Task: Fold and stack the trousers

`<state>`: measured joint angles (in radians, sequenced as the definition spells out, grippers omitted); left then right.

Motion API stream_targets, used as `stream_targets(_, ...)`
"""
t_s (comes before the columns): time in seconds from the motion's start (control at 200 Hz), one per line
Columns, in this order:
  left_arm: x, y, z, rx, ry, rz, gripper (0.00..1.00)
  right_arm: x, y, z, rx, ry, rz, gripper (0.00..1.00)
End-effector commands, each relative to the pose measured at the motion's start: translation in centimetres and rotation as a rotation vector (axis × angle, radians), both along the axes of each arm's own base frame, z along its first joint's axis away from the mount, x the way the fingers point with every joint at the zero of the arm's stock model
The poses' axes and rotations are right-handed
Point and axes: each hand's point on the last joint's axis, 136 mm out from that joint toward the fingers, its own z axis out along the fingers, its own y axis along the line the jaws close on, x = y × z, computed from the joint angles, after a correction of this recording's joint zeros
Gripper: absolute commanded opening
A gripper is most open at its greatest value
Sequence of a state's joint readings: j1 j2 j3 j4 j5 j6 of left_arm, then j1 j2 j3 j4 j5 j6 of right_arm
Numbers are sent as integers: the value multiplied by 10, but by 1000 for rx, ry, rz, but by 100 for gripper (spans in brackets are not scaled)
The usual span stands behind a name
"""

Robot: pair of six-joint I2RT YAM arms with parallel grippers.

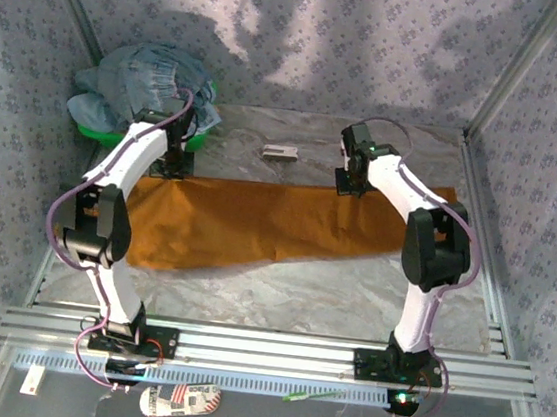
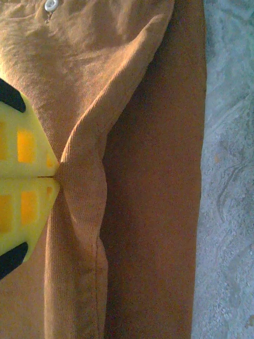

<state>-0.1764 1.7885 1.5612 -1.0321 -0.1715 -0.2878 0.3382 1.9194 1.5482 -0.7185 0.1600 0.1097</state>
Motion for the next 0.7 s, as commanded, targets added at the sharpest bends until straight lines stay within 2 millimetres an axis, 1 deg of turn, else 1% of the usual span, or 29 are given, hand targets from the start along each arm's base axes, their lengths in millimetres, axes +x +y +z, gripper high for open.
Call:
stream_targets(0.0, -2, 1, 31, -13, -66, -15, 0, -2, -17, 21, -13, -50, -66, 0)
stream_targets(0.08, -1, 1, 36, -17, -80, -17, 0, 1, -20, 28, 1, -68, -75, 0)
stream_targets(0.19, 2, 0, 41, -20, -89, -24, 0, 5, -19, 31, 3, -69, -69, 0)
stream_targets(0.38, 3, 1, 42, -33, -90, -31, 0, 7, -23, 38, 17, -80, -69, 0)
stream_targets(0.585, 0, 5, 50, -67, -105, -36, 0, 2, -26, 59, 81, -122, -67, 0)
stream_targets(0.695, -3, 6, 53, -84, -108, -44, 0, -3, -26, 64, 91, -132, -61, 0)
